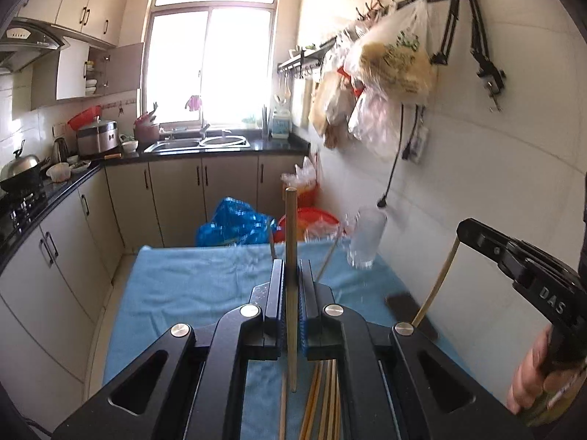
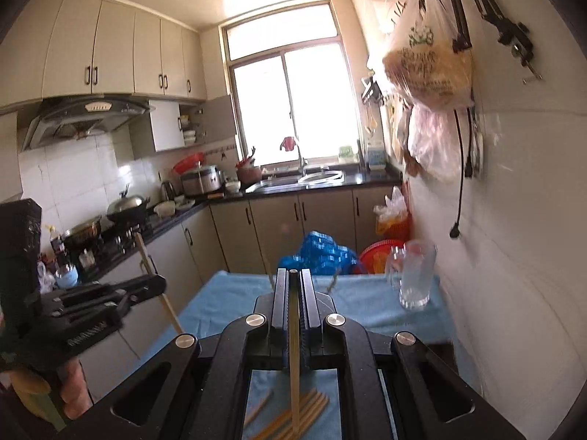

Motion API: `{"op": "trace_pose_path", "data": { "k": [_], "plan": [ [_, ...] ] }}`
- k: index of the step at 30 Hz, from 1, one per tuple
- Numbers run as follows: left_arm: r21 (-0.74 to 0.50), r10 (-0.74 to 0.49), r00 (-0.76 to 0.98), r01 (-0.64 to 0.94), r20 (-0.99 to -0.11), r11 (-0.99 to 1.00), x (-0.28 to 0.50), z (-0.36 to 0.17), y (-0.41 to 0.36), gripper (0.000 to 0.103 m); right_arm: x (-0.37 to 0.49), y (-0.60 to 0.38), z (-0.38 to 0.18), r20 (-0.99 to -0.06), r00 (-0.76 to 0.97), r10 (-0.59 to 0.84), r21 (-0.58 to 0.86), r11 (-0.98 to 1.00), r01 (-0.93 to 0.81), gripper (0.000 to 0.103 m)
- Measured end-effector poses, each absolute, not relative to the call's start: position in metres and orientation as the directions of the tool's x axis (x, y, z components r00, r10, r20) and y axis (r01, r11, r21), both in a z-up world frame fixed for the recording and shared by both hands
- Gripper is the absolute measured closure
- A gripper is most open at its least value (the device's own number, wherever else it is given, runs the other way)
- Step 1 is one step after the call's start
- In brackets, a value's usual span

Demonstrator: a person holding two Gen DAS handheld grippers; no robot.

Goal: Organize utensils
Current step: 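Raise the left gripper's chopstick upright into the holder while the right carries its own, then open the left gripper over the holder while the right gripper releases its chopstick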

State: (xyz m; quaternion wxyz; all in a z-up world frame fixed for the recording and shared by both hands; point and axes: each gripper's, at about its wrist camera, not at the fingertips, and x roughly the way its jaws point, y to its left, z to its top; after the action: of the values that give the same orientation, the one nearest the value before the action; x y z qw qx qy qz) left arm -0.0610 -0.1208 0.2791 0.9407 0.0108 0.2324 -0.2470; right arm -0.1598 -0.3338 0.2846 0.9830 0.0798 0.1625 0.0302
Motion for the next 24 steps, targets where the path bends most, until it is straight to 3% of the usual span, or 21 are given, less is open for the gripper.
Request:
{"op": "trace_pose_path", "data": {
  "k": [12,24],
  "plan": [
    [-0.109,-0.431,0.775,0.432,-0.462,0.895,0.04,0.281,-0.169,0.097,-0.065,-0.34,0.307,-0.256,0.966,0.029,0.185,0.983,0.02,0.097],
    [-0.128,-0.406,0.702,0.415,-0.586,0.901,0.092,0.218,-0.186,0.097,0.003,-0.374,0.234,-0.413,0.908,0.073,0.32,0.945,0.07,0.097]
  ]
}}
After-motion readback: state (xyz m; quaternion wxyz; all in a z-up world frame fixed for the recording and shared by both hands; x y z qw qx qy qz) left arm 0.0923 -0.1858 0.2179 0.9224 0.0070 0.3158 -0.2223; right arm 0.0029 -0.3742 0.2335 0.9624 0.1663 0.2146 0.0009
